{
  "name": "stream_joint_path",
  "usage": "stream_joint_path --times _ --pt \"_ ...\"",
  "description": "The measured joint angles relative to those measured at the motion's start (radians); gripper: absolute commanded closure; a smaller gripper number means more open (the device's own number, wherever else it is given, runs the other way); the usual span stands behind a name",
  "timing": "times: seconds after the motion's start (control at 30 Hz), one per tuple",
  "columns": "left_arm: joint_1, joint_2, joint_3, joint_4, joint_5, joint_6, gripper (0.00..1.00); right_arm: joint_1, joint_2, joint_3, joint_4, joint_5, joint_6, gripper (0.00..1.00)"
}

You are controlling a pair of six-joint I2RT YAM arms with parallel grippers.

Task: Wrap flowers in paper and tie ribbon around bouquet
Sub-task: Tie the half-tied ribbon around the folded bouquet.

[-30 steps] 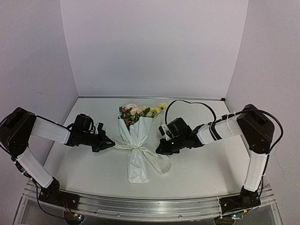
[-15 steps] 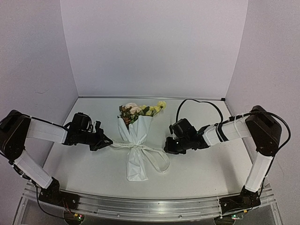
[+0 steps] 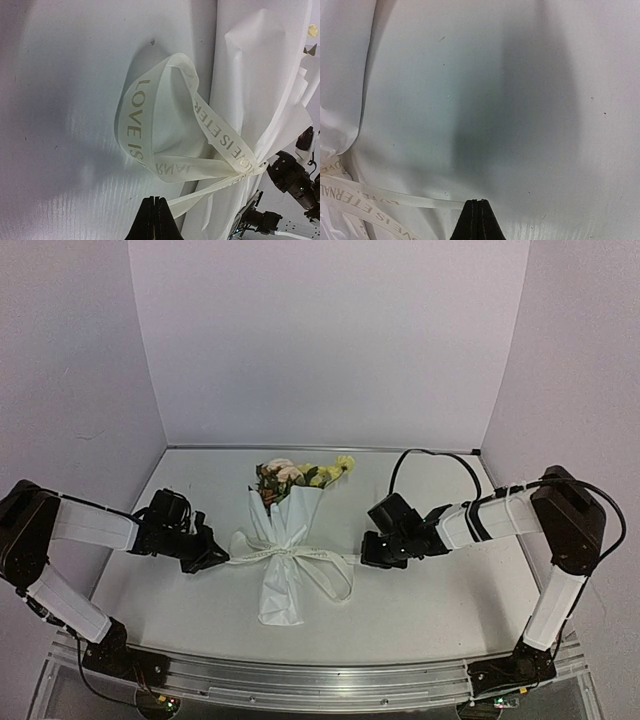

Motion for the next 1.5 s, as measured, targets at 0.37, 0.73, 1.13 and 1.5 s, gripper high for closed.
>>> stream_joint_path --times 0.37,0.73,1.13,1.5 --pt "0.018 -0.008 -0.019 -0.05 -0.074 0.009 1.0 -0.001 0.0 0.0 -0.068 0.068 0.017 1.0" --pt "0.06 -0.02 -0.046 -0.1 -0.131 0.015 1.0 -0.013 -0.002 0.0 -0.103 0.099 0.028 1.0" --pt "0.102 -0.078 -0.071 -0.159 -0.188 0.015 1.0 -0.021 -0.002 0.0 -0.127 0.124 0.043 1.0" --pt "0.107 -0.097 -0.07 -0.193 -0.215 0.03 0.86 -0.03 -0.009 0.001 -0.156 0.141 0.043 1.0"
